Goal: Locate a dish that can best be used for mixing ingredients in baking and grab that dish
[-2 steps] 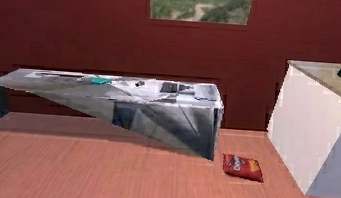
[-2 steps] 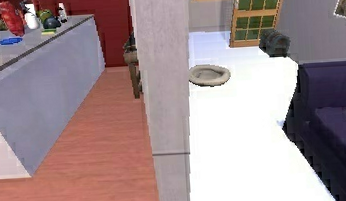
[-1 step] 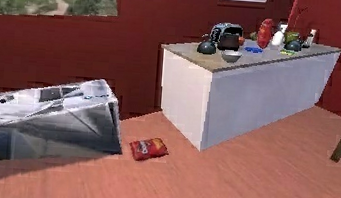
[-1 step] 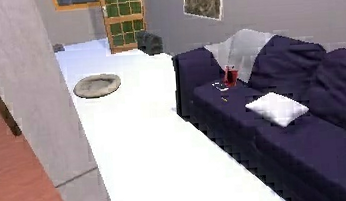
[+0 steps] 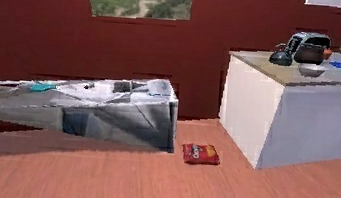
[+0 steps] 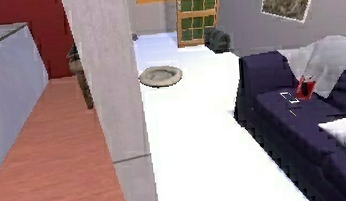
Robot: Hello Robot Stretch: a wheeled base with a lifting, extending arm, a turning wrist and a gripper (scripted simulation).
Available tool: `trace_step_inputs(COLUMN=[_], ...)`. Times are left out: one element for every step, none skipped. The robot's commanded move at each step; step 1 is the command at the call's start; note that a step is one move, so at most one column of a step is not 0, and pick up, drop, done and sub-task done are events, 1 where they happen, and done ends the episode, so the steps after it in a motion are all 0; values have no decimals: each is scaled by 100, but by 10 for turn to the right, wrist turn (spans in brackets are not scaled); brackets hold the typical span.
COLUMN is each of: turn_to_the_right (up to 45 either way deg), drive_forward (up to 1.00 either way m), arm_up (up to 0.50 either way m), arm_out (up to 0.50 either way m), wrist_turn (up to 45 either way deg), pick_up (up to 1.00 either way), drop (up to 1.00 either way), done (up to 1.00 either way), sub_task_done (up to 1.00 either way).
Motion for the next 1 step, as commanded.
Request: trace_step_inputs(turn_to_the_right=[0], drive_forward=[25], arm_up=[0], arm_out=[0], wrist_turn=[0], pick_up=[0], drop=[0], done=[0], sub_task_done=[0])
